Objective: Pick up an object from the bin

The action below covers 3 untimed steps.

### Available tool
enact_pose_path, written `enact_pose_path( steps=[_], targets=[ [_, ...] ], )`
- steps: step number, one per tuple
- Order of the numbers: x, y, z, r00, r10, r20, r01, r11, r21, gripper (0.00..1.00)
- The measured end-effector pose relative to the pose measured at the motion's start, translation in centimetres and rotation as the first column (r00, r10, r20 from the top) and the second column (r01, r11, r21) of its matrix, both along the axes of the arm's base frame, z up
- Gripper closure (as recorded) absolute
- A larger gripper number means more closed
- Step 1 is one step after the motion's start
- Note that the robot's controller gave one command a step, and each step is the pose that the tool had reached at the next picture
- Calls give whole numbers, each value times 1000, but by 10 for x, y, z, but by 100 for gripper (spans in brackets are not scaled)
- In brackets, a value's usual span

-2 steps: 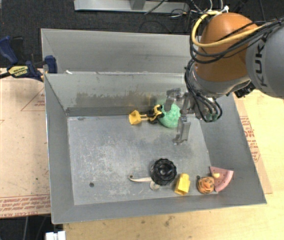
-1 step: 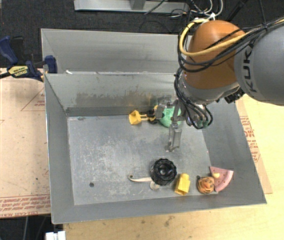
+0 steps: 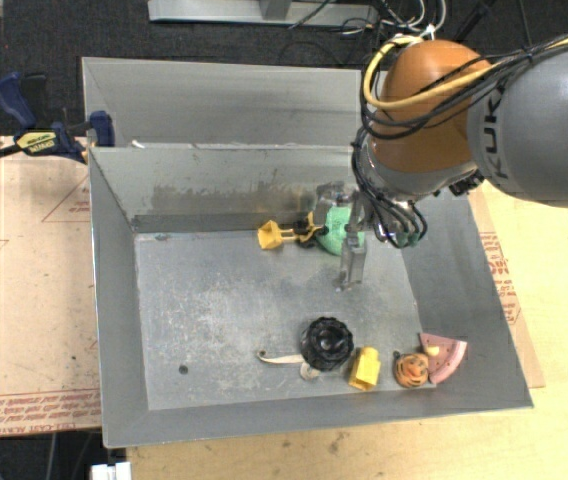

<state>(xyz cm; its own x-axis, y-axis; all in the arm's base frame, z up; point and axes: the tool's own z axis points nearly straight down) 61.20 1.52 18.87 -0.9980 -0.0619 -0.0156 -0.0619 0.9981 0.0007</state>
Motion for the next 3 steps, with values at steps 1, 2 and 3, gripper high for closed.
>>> enact_pose_path(
  steps=[1,2,3],
  targets=[
    [-4,0,-53,995,-100,-12,100,995,-1,0],
    [3,-28,-66,969,-246,-17,246,969,0,0],
    [4,-46,-68,964,-266,-13,266,964,-2,0]
  ],
)
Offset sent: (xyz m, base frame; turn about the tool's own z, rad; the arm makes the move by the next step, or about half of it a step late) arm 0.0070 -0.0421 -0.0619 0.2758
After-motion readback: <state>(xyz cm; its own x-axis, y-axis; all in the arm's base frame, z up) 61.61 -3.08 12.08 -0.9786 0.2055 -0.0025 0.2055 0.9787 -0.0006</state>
